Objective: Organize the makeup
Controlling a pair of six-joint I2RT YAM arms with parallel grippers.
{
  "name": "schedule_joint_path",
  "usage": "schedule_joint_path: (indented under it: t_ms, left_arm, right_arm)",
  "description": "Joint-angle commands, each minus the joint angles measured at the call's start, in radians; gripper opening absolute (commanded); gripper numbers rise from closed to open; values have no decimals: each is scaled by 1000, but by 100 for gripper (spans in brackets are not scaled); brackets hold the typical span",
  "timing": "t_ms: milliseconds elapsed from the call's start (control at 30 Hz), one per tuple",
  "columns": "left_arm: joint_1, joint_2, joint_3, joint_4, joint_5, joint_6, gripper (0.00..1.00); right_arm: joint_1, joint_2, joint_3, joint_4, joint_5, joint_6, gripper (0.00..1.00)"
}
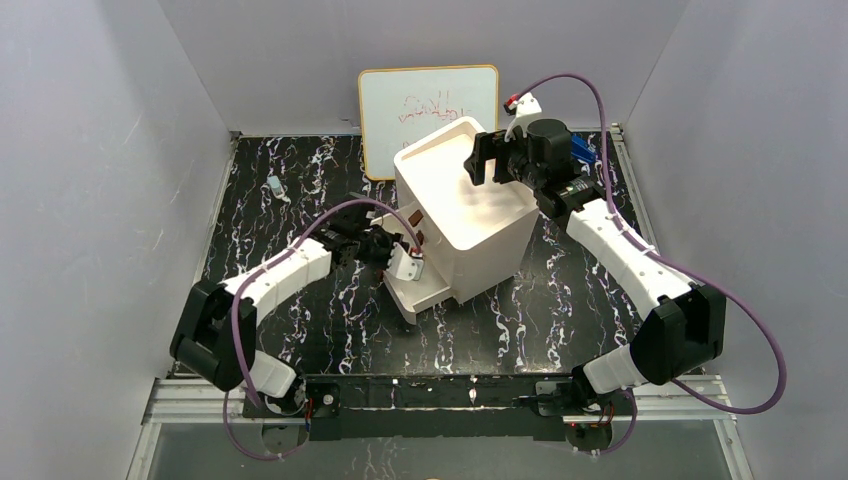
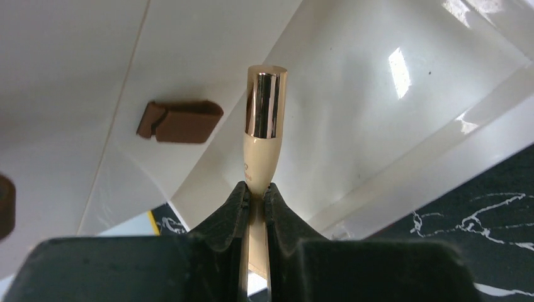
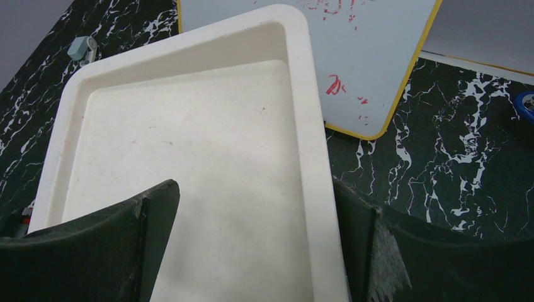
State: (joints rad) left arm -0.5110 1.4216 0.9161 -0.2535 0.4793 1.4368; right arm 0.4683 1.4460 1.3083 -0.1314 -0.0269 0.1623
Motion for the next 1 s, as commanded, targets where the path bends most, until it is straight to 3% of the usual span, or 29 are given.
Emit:
schedule_joint_path:
  t_ms: [0,100,167,200,233,500,600,733,800,967]
  left_arm:
    - [-36,28,45,2,22,36,1]
    - [-49,50,55,2,24,44,6]
    - [-54,55,58,3,22,51,27]
    - [-56,56,59,3,20,54,72]
    - [-58,54,61,5,18,55,95]
    - [-58,-62,51,55,-99,-49,98]
    - [-27,-155,29,120,-212,-210,98]
    - [75,-197,94,129,-357,-609,98]
    - [128,-188,140,59,-414,-748,98]
    - [216,-43,221,-166,-463,-912,98]
  right_arm:
    - [54,66,-42,-201,-104,80,98]
    - [55,67,-44,-200,-105,80,98]
    - [54,67,-47,-201,-104,80,98]
    - [55,67,-49,-200,-102,79,98]
    - [54,65,-50,-200,-102,79,98]
    - [54,64,-65,-197,-101,79,98]
    - [55,62,-74,-194,-100,79,98]
    - [55,65,-78,-188,-111,85,98]
    - [54,68,-79,-184,-118,89,98]
    - [55,66,-86,-178,-127,94,98]
